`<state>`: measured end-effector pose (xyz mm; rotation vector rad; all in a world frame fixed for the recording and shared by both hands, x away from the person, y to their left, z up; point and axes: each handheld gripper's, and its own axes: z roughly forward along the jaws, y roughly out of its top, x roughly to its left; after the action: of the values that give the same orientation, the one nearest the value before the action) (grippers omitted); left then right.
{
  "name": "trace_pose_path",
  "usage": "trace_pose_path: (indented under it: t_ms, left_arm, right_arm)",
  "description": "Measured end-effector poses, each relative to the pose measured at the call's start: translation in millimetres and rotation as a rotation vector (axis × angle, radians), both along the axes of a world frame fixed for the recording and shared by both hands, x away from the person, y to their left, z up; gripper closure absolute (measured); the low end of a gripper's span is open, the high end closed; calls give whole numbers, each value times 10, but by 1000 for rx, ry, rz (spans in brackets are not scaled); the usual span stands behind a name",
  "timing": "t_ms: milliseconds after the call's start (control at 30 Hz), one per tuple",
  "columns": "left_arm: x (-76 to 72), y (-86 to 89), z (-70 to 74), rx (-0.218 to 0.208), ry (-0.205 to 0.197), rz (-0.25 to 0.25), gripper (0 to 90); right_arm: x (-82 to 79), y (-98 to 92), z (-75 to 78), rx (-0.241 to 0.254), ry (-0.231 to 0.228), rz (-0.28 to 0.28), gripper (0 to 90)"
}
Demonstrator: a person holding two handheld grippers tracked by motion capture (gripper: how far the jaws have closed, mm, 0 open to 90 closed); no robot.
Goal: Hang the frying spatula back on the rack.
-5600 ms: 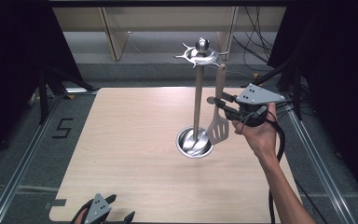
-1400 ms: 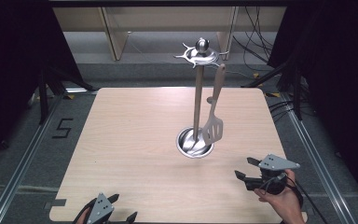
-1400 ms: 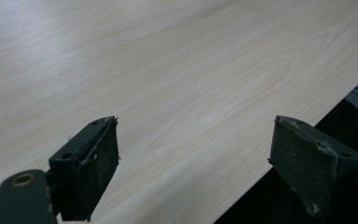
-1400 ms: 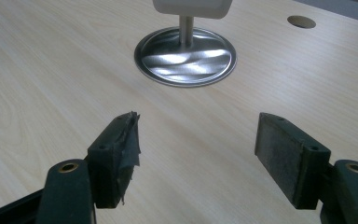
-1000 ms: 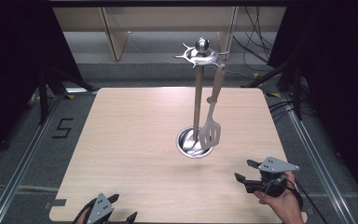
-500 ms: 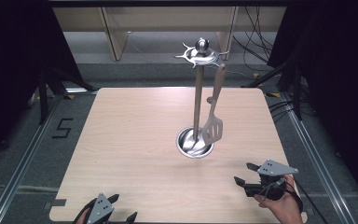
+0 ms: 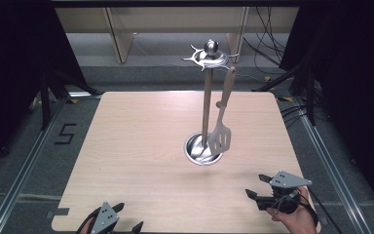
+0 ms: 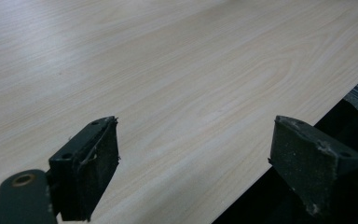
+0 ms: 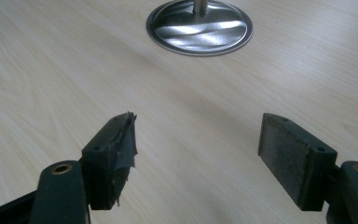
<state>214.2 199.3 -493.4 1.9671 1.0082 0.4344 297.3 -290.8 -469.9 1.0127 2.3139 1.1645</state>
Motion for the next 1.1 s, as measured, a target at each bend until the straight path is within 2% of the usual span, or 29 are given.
trace_pose_path:
  t_ms: [267,333,367,400,433,500,533,567,667,733,800,833,867,900,933,967,1100]
  left_arm:
    - [0,-1,-4,2,2,-3,150]
    - [-2,-4,-6,0,7,-2,150]
    - [-3,-3,-5,2,8,-1,149]
    - [-7,-4,-2,1,10,0,150]
    - [-7,-5,-3,-1,10,1,150]
    - [-8,-8,-4,-6,10,4,149]
    - [-6,-3,-3,3,10,1,150]
    - [3,12,0,31,6,-5,150]
    - [4,17,3,40,7,-10,149]
    - [4,17,2,40,7,-10,149]
    - [4,17,2,41,7,-10,150]
    - [5,17,2,42,6,-12,150]
    - [6,16,1,42,7,-12,149]
    - [3,15,0,41,8,-8,150]
    - [2,9,-3,31,7,-2,150]
    - [-2,-5,-8,5,7,-3,150]
    - [3,-5,-14,3,4,-1,150]
  right_arm:
    - [-80,-23,-35,-6,15,-13,273]
    - [-72,-36,-40,-13,3,-5,270]
    - [-80,-36,-44,-11,13,-9,266]
    - [-103,-24,-56,11,46,-17,263]
    - [-92,-54,-66,-15,15,-10,262]
    - [-98,-55,-70,-10,28,-11,259]
    - [-118,-51,-74,-5,44,-27,255]
    - [-102,-69,-90,-7,37,-4,250]
    - [-117,-80,-93,-20,26,-15,248]
    - [-134,-76,-99,-14,45,-19,248]
    - [-136,-84,-105,-19,48,-2,245]
    - [-138,-85,-108,-24,33,-6,244]
    - [-145,-80,-117,-19,46,-7,242]
    - [-143,-84,-122,-23,47,5,240]
    - [-172,-74,-117,-21,68,-17,238]
    - [-155,-84,-127,-25,49,-1,237]
    - [-174,-90,-141,-37,50,-15,234]
